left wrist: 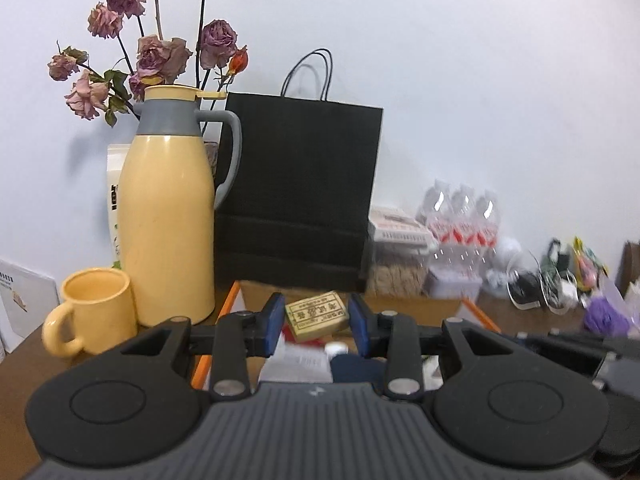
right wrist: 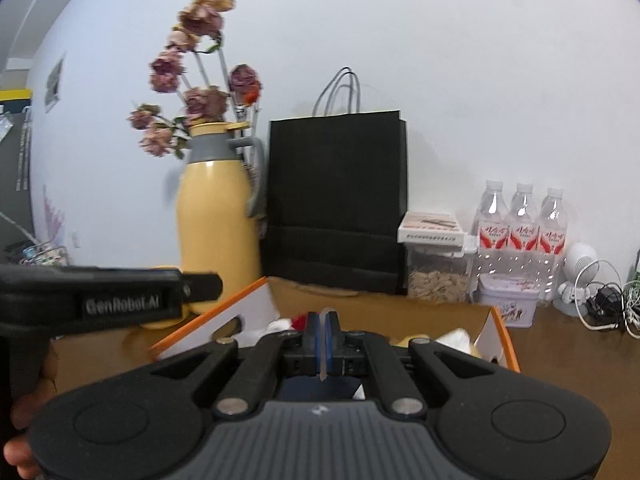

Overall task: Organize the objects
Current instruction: 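Carry the packet and strip into the box and open both tools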

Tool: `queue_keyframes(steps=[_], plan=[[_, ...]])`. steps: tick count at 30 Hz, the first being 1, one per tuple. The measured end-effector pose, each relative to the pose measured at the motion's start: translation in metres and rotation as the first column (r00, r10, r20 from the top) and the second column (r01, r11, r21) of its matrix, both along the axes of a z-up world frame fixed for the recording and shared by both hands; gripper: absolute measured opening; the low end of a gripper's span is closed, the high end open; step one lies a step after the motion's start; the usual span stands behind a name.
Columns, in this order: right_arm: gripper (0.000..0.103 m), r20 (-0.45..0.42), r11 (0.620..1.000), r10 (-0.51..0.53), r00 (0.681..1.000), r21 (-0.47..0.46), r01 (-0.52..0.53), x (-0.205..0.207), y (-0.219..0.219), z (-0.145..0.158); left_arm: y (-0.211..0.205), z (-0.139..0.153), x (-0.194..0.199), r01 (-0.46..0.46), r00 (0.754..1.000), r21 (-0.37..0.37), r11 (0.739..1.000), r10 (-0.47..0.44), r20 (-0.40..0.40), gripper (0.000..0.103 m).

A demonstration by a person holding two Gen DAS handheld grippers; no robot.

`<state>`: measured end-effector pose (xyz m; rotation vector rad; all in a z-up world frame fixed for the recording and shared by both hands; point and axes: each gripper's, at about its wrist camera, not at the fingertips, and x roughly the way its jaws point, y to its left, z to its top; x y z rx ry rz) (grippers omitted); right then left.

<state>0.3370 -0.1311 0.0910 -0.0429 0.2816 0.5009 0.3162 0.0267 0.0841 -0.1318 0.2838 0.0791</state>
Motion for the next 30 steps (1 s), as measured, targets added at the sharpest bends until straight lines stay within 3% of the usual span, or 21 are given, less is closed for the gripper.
queue_keyframes(steps=[5, 14, 16, 18, 19, 20, 21, 22, 23, 25, 30], plan=[[0.002, 0.004, 0.999, -0.043, 0.999, 0.020, 0.043, 0.035, 0.003, -0.011, 0.005, -0.005, 0.033, -0.021, 1.000, -0.027, 0.999, 0.021, -0.004, 0.036], [0.002, -0.058, 0.999, -0.041, 0.998, -0.008, 0.040, 0.062, 0.000, -0.032, 0.002, -0.024, 0.057, -0.011, 0.999, 0.021, 1.000, 0.012, -0.046, 0.036], [0.008, -0.072, 0.999, -0.045, 0.996, -0.004, 0.045, 0.061, -0.003, -0.033, 0.003, -0.026, 0.055, -0.012, 0.999, 0.018, 1.000, 0.013, -0.044, 0.045], [0.012, -0.080, 0.999, -0.052, 0.995, -0.003, 0.052, 0.060, -0.005, -0.033, 0.004, -0.026, 0.051, -0.022, 0.999, 0.016, 1.000, 0.023, -0.038, 0.076], [0.025, -0.080, 0.998, -0.056, 0.995, 0.000, 0.057, 0.058, -0.007, -0.033, 0.004, -0.025, 0.048, -0.029, 0.999, 0.016, 0.999, 0.029, -0.026, 0.086], [0.049, -0.081, 0.998, -0.064, 0.995, 0.001, 0.064, 0.057, -0.009, -0.033, 0.004, -0.024, 0.046, -0.037, 0.999, 0.016, 0.999, 0.037, -0.010, 0.103], [0.064, -0.079, 0.997, -0.072, 0.994, 0.004, 0.073, 0.056, -0.010, -0.032, 0.004, -0.023, 0.042, -0.048, 0.999, 0.018, 0.999, 0.047, 0.015, 0.103], [0.087, -0.073, 0.996, -0.086, 0.994, 0.008, 0.087, 0.055, -0.012, -0.032, 0.004, -0.021, 0.041, -0.050, 0.998, 0.021, 0.999, 0.049, 0.031, 0.103], [0.098, -0.064, 0.995, -0.097, 0.993, 0.011, 0.098, 0.054, -0.013, -0.031, 0.005, -0.019, 0.040, -0.045, 0.998, 0.023, 0.999, 0.045, 0.033, 0.103], [0.103, -0.063, 0.994, -0.104, 0.993, 0.015, 0.105, 0.054, -0.015, -0.029, 0.007, -0.016, 0.038, -0.037, 0.999, 0.014, 0.999, 0.036, 0.034, 0.103], [0.103, -0.074, 0.994, -0.101, 0.992, 0.025, 0.104, 0.054, -0.017, -0.028, 0.010, -0.011, 0.035, -0.034, 0.998, 0.006, 0.999, 0.033, 0.045, 0.103]])
